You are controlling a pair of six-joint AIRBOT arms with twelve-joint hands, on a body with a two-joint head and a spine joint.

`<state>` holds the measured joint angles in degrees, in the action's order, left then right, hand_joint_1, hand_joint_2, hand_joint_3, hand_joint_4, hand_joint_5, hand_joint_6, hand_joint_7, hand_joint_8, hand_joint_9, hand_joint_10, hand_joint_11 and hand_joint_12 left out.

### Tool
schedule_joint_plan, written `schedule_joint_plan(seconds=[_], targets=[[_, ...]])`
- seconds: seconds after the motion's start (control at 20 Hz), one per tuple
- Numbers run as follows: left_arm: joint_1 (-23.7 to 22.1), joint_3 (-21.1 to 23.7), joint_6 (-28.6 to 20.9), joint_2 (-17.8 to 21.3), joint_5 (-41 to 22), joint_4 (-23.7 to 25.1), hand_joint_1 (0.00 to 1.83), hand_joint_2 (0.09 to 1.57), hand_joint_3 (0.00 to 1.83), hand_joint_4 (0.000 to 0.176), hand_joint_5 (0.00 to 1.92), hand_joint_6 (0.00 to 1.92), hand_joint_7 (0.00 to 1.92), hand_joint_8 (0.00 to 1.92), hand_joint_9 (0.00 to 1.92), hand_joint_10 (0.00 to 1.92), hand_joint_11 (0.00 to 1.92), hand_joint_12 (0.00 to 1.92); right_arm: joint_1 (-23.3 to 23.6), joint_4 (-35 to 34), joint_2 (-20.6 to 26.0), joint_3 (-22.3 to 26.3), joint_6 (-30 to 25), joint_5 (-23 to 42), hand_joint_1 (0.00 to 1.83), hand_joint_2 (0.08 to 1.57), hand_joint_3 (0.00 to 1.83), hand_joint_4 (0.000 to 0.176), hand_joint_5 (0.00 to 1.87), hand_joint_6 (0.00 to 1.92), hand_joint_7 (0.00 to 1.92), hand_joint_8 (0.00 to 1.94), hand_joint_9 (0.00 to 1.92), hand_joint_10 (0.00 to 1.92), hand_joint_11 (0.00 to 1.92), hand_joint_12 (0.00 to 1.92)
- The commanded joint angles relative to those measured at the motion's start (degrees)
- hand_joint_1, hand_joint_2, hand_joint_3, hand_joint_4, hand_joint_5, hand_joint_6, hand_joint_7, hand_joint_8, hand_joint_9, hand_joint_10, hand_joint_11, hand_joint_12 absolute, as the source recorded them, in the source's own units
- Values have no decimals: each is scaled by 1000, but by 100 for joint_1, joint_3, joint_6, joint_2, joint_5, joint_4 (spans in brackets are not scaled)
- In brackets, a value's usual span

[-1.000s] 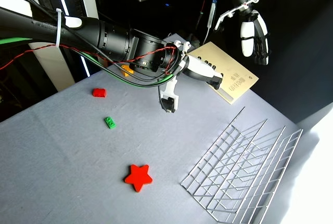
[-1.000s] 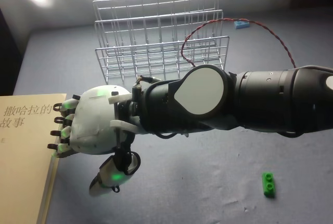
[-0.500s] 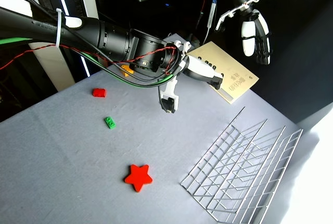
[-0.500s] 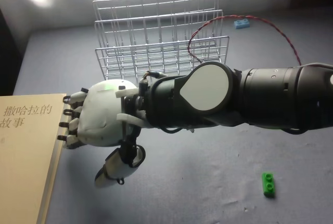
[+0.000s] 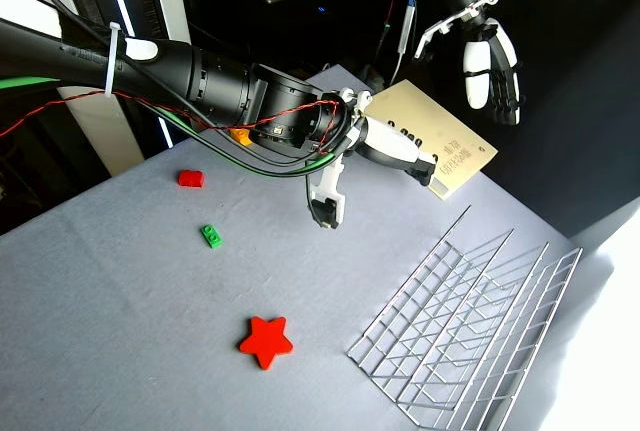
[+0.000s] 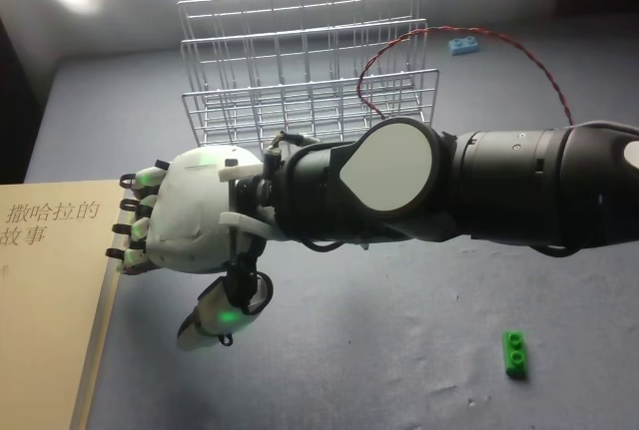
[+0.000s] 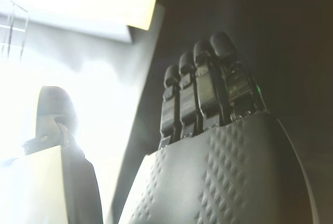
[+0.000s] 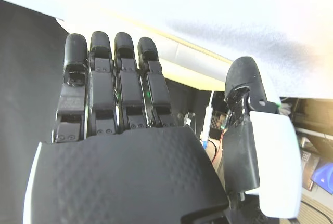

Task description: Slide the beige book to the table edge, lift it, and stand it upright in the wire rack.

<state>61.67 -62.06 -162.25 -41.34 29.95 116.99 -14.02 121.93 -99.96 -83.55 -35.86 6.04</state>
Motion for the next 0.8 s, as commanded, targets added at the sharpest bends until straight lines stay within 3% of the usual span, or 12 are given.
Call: schedule_joint_plan(seconds=[0.0, 0.25, 0.35, 0.45, 0.6, 0.75], targets=[[-8, -33, -52, 48, 590, 37, 676, 1004, 1, 0, 280, 5, 280, 2, 286, 2, 0, 770, -6, -71, -14, 3, -4, -257, 203, 1157, 2, 0, 313, 3, 311, 3, 291, 3, 0, 754], [-9, -26, -52, 59, 589, 37, 704, 988, 0, 0, 289, 3, 292, 3, 304, 4, 0, 816, -8, -71, -130, -101, -33, -336, 193, 1153, 0, 0, 309, 1, 317, 2, 297, 1, 0, 814], [-10, -28, -52, 63, 588, 37, 676, 1007, 4, 0, 262, 0, 268, 0, 280, 0, 0, 753, -14, -71, -164, -142, -33, -337, 226, 1142, 0, 0, 316, 2, 325, 3, 314, 6, 0, 863], [-11, -35, -52, 57, 588, 39, 715, 993, 0, 0, 300, 8, 299, 6, 299, 5, 0, 758, -21, -72, -175, -161, -34, -337, 192, 1151, 1, 0, 277, 3, 290, 3, 281, 3, 0, 747], [-11, -37, -52, 63, 588, 44, 679, 1010, 4, 0, 255, 0, 283, 0, 289, 0, 0, 712, -13, -72, -222, -185, -52, -340, 203, 1152, 1, 0, 303, 11, 309, 7, 289, 6, 0, 753], [-11, -37, -52, 68, 588, 44, 705, 989, 0, 0, 293, 8, 315, 7, 317, 8, 0, 797, -7, -72, -255, -194, -141, -353, 201, 1152, 1, 0, 317, 5, 319, 2, 296, 2, 0, 754]])
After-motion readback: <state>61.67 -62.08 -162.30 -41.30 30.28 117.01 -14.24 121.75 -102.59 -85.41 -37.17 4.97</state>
